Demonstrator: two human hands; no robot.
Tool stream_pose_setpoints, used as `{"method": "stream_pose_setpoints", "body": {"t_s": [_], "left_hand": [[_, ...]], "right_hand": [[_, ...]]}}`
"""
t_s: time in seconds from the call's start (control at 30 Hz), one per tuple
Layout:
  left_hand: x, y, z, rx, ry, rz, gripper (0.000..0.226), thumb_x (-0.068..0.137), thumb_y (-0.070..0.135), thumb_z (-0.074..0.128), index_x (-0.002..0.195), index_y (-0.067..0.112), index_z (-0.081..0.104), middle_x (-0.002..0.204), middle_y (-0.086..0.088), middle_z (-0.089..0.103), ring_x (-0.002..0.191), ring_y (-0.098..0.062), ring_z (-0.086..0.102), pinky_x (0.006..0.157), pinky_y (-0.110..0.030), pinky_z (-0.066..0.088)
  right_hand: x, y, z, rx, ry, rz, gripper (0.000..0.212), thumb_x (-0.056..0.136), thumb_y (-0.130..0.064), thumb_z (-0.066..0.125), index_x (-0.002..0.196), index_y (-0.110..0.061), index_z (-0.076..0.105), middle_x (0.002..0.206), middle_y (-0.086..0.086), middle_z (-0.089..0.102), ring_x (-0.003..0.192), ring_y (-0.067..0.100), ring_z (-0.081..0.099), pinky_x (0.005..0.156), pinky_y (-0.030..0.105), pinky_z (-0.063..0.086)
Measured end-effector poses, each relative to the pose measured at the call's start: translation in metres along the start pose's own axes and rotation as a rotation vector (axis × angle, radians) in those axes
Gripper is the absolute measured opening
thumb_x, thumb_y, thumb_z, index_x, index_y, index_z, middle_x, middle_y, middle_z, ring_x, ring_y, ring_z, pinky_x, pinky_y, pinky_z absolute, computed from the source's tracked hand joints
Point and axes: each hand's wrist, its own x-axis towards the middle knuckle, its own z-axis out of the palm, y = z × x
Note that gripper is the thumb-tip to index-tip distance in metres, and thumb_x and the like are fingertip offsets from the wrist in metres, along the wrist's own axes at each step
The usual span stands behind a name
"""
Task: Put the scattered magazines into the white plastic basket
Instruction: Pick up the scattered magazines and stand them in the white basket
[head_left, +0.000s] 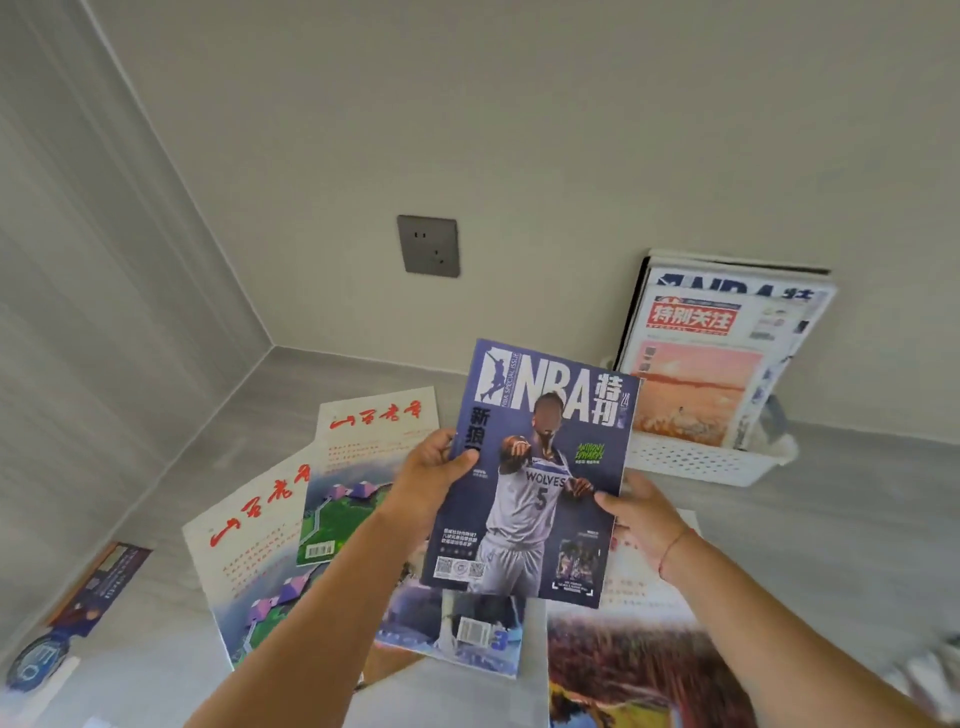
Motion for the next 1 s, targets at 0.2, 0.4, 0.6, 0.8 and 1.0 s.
{"method": "stream_pose_setpoints", "body": {"t_s": [0.2,0.4,0.6,0.8,1.0], "left_hand": [[0.049,0.054,0.084,0.123,-0.063,0.162,0.021,0.093,0.003,0.049,0.108,0.004,0.064,0.103,-0.011,0.067,0.087,-0.023,0.063,0.072,-0.026,0.052],[0.094,0.097,0.169,0.187,-0.097,0.299,0.017,0.092,0.004,0.050,0.096,0.007,0.066,0.094,-0.011,0.064,0.081,-0.021,0.056,0.077,-0.033,0.047],[0.131,0.093,0.215,0.123,0.040,0.284,0.023,0.085,-0.001,0.057,0.104,0.002,0.070,0.092,-0.006,0.067,0.065,-0.007,0.058,0.057,-0.011,0.050],[0.163,0.047,0.219,0.093,0.154,0.087,0.016,0.082,0.003,0.064,0.089,0.014,0.073,0.088,-0.006,0.070,0.079,-0.022,0.065,0.084,-0.037,0.055],[0.172,0.020,0.217,0.129,0.238,0.047,0.015,0.076,0.010,0.073,0.070,0.020,0.064,0.087,-0.008,0.071,0.076,-0.024,0.065,0.075,-0.035,0.055]], "right_hand": [[0.003,-0.058,-0.086,-0.138,0.179,-0.290,0.018,0.087,0.005,0.054,0.100,-0.003,0.063,0.090,0.007,0.065,0.070,0.011,0.063,0.080,0.038,0.050],[0.016,-0.121,-0.164,-0.194,0.464,-0.439,0.010,0.082,-0.004,0.062,0.080,-0.012,0.068,0.064,-0.009,0.068,0.057,0.001,0.058,0.059,0.017,0.047],[0.043,-0.134,-0.200,-0.242,0.602,-0.417,0.014,0.081,-0.011,0.063,0.087,0.001,0.067,0.079,0.015,0.065,0.072,0.024,0.056,0.077,0.040,0.051],[0.071,-0.109,-0.199,-0.344,0.615,-0.324,0.019,0.082,-0.013,0.061,0.063,-0.009,0.059,0.064,0.009,0.061,0.065,0.023,0.057,0.064,0.029,0.043],[0.088,-0.088,-0.194,-0.410,0.628,-0.249,0.034,0.086,-0.015,0.057,0.053,-0.018,0.046,0.058,0.006,0.056,0.075,0.037,0.064,0.059,0.027,0.041]]}}
